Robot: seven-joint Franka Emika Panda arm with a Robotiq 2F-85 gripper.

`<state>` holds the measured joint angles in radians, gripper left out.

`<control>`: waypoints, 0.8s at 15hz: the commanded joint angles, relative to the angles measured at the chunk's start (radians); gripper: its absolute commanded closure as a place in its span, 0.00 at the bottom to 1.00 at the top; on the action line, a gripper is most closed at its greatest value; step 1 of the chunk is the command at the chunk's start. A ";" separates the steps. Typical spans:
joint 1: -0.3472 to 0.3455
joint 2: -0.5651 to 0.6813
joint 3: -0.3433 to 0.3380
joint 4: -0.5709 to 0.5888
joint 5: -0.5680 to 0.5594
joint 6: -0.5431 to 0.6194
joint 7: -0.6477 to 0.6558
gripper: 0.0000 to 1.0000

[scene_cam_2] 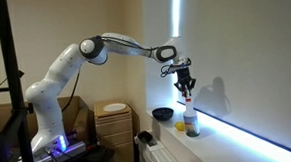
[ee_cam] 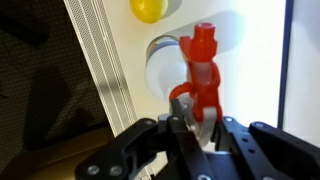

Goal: Move the spray bottle from the arm rest to the table

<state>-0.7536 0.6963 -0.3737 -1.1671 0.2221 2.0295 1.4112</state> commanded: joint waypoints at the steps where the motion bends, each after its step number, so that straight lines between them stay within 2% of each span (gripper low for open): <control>1: -0.017 0.032 0.031 0.110 0.011 -0.102 0.032 0.93; 6: -0.019 0.069 0.032 0.161 -0.006 -0.164 0.092 0.93; 12: 0.010 0.083 0.014 0.146 -0.004 -0.112 0.152 0.93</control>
<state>-0.7508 0.7642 -0.3530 -1.0476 0.2196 1.9074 1.5222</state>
